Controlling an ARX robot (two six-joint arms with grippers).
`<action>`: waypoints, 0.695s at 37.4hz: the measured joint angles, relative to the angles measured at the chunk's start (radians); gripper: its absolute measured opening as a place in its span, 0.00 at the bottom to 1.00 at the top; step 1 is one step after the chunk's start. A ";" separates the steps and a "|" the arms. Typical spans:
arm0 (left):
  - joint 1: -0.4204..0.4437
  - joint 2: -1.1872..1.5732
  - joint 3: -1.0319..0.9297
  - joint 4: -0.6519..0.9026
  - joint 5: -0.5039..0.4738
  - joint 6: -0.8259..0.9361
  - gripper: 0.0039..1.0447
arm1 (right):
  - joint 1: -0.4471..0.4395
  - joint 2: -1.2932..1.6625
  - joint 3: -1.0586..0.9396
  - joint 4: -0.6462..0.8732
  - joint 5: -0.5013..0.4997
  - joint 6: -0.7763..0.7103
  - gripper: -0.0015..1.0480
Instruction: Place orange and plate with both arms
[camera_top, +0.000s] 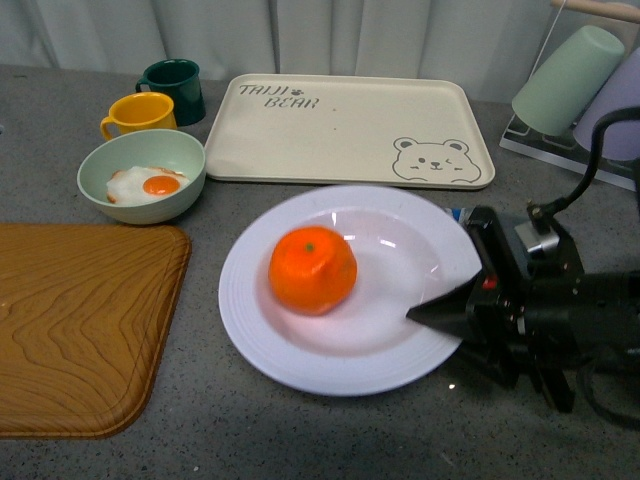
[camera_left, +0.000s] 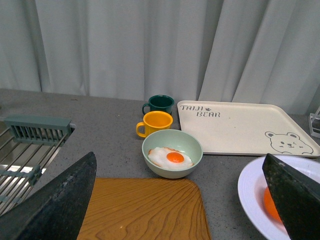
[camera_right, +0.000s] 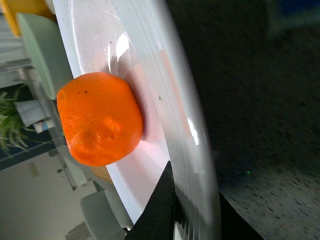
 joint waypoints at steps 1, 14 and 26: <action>0.000 0.000 0.000 0.000 0.000 0.000 0.94 | -0.009 -0.008 0.001 0.024 -0.007 0.007 0.04; 0.000 0.000 0.000 0.000 0.000 0.000 0.94 | -0.059 0.133 0.363 -0.056 0.001 0.068 0.04; 0.000 0.000 0.000 0.000 0.000 0.000 0.94 | -0.033 0.354 0.784 -0.273 0.026 0.107 0.04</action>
